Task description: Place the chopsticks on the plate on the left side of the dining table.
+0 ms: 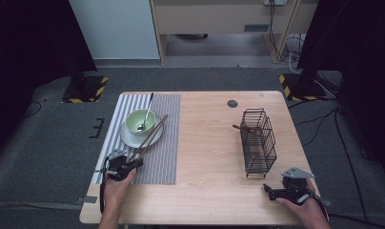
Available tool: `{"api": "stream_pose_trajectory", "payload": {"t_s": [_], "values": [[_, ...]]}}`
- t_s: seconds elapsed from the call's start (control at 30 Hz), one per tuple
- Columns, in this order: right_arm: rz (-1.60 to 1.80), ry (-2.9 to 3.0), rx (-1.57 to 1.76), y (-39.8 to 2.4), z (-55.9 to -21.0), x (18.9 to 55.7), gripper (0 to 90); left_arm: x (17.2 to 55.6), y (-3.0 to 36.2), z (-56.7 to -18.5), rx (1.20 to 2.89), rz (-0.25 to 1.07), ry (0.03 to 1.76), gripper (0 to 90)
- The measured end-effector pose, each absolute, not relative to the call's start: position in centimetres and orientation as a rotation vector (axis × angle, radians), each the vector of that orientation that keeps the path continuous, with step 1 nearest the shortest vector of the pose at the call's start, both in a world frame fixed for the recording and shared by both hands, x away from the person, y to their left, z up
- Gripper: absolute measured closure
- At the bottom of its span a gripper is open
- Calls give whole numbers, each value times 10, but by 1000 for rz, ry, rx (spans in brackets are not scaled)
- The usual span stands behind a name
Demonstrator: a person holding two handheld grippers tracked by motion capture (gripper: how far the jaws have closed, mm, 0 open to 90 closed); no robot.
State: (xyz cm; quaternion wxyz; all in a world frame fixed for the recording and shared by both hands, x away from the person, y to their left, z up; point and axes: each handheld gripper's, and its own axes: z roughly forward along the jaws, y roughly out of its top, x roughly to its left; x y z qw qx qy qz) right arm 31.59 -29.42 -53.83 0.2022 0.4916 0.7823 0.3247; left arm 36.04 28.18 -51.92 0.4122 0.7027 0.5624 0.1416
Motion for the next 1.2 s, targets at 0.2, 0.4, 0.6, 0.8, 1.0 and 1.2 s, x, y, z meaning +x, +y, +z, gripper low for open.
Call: {"api": "stream_pose_trajectory", "payload": {"t_s": [0.2, 0.4, 0.6, 0.8, 1.0, 1.2], "values": [[907, 2184, 1373, -294, -538, 316, 6, 361, 282, -521, 1757, 341, 1420, 831], [906, 2184, 1371, -294, -538, 316, 6, 362, 282, -522, 1751, 331, 1427, 831], [907, 2183, 1375, -294, -538, 316, 6, 363, 281, -523, 1753, 323, 1438, 830], [907, 2183, 1376, -294, -538, 315, 6, 364, 280, -525, 1743, 316, 1448, 829], [908, 2183, 1374, -294, -538, 316, 6, 364, 282, -526, 1728, 301, 1459, 828], [908, 2183, 1374, -294, -538, 315, 6, 364, 282, -526, 1730, 299, 1461, 828]]}}
